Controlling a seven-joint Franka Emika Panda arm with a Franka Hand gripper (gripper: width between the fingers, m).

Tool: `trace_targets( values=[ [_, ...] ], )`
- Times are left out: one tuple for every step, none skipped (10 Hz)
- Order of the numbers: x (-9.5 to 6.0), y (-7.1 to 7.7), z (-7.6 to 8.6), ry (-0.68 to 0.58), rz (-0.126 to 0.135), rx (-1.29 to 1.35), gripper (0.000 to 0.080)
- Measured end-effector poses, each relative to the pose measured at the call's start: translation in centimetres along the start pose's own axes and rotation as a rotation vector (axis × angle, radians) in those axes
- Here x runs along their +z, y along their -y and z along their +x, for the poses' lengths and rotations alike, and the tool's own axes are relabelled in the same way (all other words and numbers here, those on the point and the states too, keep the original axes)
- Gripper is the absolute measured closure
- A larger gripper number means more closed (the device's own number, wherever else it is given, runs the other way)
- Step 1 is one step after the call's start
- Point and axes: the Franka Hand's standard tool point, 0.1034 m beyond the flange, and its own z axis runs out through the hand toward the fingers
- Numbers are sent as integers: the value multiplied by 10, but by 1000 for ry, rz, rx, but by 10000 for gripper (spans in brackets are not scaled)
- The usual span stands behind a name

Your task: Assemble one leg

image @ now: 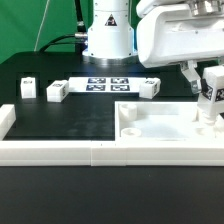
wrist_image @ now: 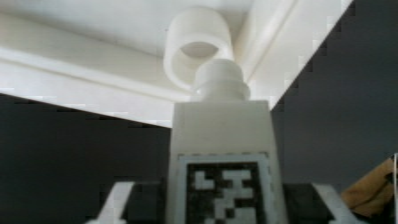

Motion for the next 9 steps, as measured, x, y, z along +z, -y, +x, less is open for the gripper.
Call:
trace_targets(
  values=[
    [3, 0, -3, 6, 2, 2, 509],
    [4, 0, -4, 7, 2, 2, 509],
    [5, 0, -4, 8, 2, 2, 509],
    [5, 0, -4, 5, 2, 2, 509],
    [5, -1, -4, 1, 1, 2, 509],
    [7, -2, -3, -15, -3, 4, 509],
    [11, -1, -6, -21, -3, 5, 509],
    [16, -1, -11, -19, -2, 8, 509],
    [18, -2, -12, -24, -3, 6, 509]
  ],
)
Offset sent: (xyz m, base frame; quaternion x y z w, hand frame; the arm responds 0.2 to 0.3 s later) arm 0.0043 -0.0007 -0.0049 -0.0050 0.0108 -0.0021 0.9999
